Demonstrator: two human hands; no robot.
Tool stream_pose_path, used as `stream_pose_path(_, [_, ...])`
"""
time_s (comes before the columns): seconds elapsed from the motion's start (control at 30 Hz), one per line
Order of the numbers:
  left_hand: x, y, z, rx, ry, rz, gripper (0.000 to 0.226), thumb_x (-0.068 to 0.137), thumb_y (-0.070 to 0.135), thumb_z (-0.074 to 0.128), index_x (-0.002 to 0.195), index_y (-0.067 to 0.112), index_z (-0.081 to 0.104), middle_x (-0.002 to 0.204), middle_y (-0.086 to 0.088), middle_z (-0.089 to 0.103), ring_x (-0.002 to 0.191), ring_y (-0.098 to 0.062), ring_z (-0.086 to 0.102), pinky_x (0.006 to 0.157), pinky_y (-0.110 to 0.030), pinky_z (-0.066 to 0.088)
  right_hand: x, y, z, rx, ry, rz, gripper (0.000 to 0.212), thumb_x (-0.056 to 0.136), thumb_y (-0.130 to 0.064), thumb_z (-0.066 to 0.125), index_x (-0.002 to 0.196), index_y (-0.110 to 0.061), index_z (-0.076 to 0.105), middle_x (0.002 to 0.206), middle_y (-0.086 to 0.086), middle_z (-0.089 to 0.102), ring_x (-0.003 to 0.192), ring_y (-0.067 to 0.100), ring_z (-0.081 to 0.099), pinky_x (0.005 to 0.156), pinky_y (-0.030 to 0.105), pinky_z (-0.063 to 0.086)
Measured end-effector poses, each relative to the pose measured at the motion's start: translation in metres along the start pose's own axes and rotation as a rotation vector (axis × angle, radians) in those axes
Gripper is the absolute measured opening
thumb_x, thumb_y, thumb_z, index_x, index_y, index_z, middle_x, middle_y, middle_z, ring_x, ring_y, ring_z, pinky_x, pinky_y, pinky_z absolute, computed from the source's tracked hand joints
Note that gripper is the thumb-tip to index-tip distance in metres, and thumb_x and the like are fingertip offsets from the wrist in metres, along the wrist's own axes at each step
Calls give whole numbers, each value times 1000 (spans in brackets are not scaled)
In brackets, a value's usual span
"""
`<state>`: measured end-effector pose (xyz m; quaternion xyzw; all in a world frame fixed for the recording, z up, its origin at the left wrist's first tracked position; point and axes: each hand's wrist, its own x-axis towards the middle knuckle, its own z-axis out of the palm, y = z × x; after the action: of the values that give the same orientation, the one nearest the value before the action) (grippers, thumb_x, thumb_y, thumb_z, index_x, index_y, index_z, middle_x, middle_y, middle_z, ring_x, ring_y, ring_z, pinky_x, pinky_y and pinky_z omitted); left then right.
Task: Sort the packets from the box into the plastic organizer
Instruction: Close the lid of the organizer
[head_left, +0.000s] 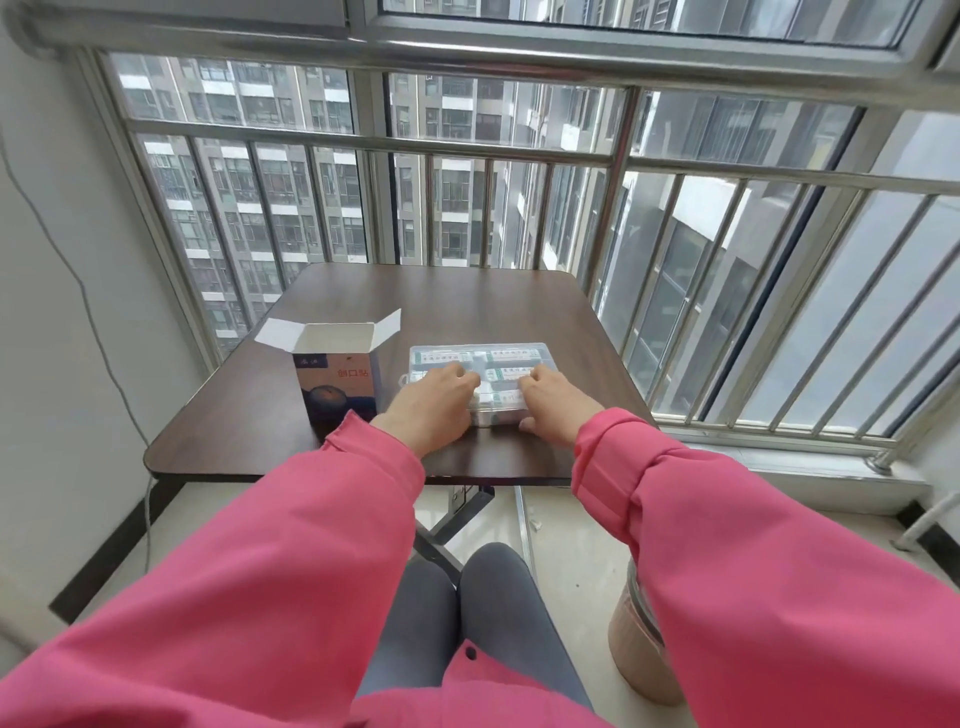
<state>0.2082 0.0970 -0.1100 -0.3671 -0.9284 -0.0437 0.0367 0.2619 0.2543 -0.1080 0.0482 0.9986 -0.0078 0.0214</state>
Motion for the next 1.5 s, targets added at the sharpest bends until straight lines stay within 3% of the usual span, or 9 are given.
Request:
stream_pose_path(0.13, [-10,-17,-19,-25,412,16,22,82,2,52,104,6,57,102,-13,57,92,-34,58,72,-41,48,6,-19,-11,169,27,12,41,91,-17,54,128,-3,45,130,17,42,123,34,43,103,38,35])
stream_pose_path(0.23, [-18,-45,-30,-5,684,-12,26,64,-7,63,87,1,55,84,-16,56,77,-35,55,62,-41,48,11,-49,-29,336,58,-86,61,91,-16,55,145,-9,27,136,19,41,128,31,38,103,31,27])
stream_pose_path(0.37, [-26,-70,-44,73,355,-319,37,79,14,58,114,3,50,112,-18,55,107,-37,50,85,-41,39,23,-90,-47,572,96,-183,76,89,-10,56,150,-22,13,137,18,45,124,29,47,102,32,35])
stream_pose_path(0.47, [-25,-82,-43,136,189,-301,30,90,21,48,119,15,51,110,-10,63,106,-33,57,90,-37,38,31,-109,-49,813,47,-153,73,89,-4,50,149,-28,16,138,16,45,115,23,53,96,32,42])
stream_pose_path(0.6, [-26,-76,-50,216,301,-182,22,97,17,41,114,17,55,109,-6,66,105,-28,60,90,-35,37,29,-120,-51,1173,49,-65,59,96,-12,45,148,-22,19,110,9,54,93,19,54,75,32,45])
stream_pose_path(0.77, [-38,-50,-71,95,488,133,17,95,15,47,100,14,63,98,-2,66,97,-26,62,82,-34,35,5,-102,-61,1382,184,97,46,99,-18,41,144,-17,28,108,7,55,80,20,60,71,34,52])
stream_pose_path(1.0, [-28,18,-76,-51,448,386,10,88,14,58,94,11,66,91,-6,66,88,-29,62,73,-30,35,-47,-39,-64,1330,444,229,36,93,1,44,126,-11,54,114,15,60,84,25,66,68,29,56])
stream_pose_path(1.17, [1,86,-70,-47,400,359,53,86,34,59,133,15,47,138,-10,43,128,-30,38,101,-42,33,-89,34,-52,1149,630,433,39,89,0,44,123,-15,58,121,10,60,106,29,62,84,43,56])
stream_pose_path(1.5, [62,277,4,-157,75,628,75,77,31,72,138,9,34,133,-14,43,122,-32,42,98,-42,39,-191,192,17,968,756,891,40,85,-4,45,119,-19,61,118,7,64,102,27,62,91,45,51])
